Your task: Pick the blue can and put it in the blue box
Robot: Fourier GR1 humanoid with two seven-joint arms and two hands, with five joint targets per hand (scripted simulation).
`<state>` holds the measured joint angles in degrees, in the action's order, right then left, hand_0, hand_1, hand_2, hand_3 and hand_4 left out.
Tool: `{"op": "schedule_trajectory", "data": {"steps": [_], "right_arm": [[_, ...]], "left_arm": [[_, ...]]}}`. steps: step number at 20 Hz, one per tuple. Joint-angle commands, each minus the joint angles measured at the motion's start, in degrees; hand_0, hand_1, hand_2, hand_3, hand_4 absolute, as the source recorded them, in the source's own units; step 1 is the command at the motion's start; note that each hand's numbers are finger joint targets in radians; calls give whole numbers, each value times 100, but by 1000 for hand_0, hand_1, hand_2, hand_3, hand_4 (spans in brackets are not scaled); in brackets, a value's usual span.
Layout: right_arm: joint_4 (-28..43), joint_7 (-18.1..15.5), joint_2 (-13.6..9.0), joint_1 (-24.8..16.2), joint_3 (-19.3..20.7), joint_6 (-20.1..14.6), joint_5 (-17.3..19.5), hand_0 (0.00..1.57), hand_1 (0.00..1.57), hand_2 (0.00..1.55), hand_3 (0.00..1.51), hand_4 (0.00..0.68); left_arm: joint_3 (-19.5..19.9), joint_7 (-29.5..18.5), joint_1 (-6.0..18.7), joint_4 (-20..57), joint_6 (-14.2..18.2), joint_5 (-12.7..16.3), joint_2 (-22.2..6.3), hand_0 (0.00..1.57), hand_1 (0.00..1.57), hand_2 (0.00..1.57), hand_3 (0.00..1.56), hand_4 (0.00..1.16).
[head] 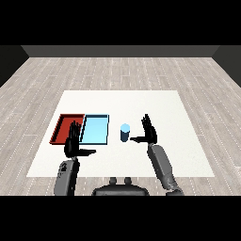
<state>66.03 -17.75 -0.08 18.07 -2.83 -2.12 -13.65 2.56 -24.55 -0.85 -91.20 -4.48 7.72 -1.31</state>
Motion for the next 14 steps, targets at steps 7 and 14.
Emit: {"op": "schedule_trajectory", "data": {"steps": [7, 14], "right_arm": [[-652, -242, 7, 247, -376, -306, -343, 0, 0, 0, 0, 0], [-1609, -801, 8, 576, -733, -295, -785, 0, 0, 0, 0, 0]], "left_arm": [[261, 413, 461, -23, -100, 378, -187, 0, 0, 0, 0, 0], [284, -184, 165, 275, -162, 255, -164, 0, 0, 0, 0, 0]]}}
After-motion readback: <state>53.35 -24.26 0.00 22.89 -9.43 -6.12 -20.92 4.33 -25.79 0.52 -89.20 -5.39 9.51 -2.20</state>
